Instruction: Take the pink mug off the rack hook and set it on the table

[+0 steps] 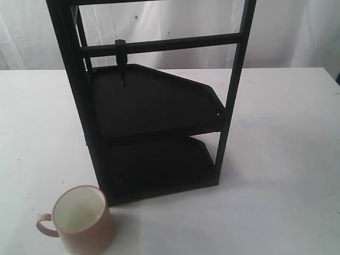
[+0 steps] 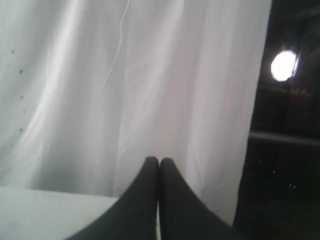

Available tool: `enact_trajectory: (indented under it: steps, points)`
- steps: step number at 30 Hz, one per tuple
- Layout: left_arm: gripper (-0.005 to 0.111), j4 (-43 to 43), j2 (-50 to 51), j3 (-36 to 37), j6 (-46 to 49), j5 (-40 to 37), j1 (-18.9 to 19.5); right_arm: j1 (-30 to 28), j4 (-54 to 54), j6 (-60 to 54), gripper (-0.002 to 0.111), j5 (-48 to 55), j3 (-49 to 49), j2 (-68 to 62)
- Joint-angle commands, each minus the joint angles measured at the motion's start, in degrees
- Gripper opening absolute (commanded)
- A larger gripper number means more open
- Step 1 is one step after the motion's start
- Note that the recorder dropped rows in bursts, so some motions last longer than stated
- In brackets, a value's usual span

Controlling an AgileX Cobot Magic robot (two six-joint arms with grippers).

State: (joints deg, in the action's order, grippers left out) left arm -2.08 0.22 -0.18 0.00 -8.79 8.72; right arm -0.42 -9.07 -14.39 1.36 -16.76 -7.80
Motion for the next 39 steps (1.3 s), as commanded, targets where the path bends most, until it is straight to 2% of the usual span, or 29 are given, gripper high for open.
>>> enact_trajectory:
  steps: [1,4,5,6,7,10,39]
  points:
    - [0.000,-0.5,-0.2,0.2,0.0,0.2,-0.3,-5.4,0.1,-0.8,0.000,-0.7,5.3,7.8]
    - [0.000,-0.5,-0.2,0.2,0.0,0.3,-0.3,-7.3,0.1,3.2,0.000,-1.4,12.5,7.8]
    - [0.000,-0.5,-0.2,0.2,0.0,0.2,-0.3,-7.6,3.4,9.2,0.000,-1.4,16.8,7.8]
    - [0.000,-0.5,-0.2,0.2,0.0,0.2,-0.3,-7.6,7.0,14.1,0.000,3.9,16.8,7.8]
    - [0.000,-0.5,-0.2,0.2,0.0,0.2,-0.3,-7.5,15.5,21.8,0.000,18.1,16.8,7.8]
    - [0.000,-0.4,-0.2,0.2,0.0,0.2,-0.3,-7.5,24.8,26.7,0.000,18.2,16.8,7.8]
    - [0.000,-0.4,-0.2,0.2,0.0,0.2,-0.3,-7.4,22.8,26.9,0.000,18.4,16.8,7.8]
